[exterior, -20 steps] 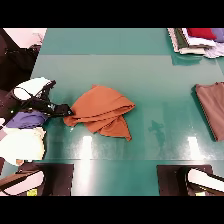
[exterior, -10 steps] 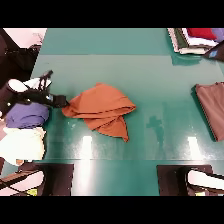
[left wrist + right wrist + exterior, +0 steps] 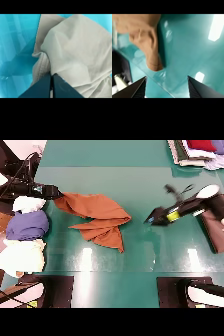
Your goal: Fold the shirts.
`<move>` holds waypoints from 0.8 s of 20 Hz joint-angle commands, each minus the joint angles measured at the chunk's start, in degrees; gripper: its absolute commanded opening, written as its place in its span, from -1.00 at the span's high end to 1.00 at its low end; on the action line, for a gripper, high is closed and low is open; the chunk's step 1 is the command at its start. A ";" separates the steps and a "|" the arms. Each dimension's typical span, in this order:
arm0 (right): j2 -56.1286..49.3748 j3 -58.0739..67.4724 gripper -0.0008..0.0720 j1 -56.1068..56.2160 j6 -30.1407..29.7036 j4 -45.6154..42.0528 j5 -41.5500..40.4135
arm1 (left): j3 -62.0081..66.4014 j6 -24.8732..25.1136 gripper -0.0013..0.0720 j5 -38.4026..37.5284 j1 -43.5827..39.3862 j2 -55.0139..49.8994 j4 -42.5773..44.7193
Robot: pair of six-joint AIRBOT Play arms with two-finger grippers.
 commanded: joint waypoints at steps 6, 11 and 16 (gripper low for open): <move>-11.80 -2.97 -0.32 19.74 -5.09 11.30 -18.14 | 0.63 0.02 0.90 -0.11 0.04 0.11 -0.02; -17.00 3.37 -0.19 21.31 -4.48 11.17 -18.27 | 0.63 0.04 0.90 -0.35 0.04 0.11 0.00; -17.18 3.69 0.94 20.74 -4.20 10.51 -18.45 | 0.92 0.07 0.90 0.17 0.04 0.39 0.00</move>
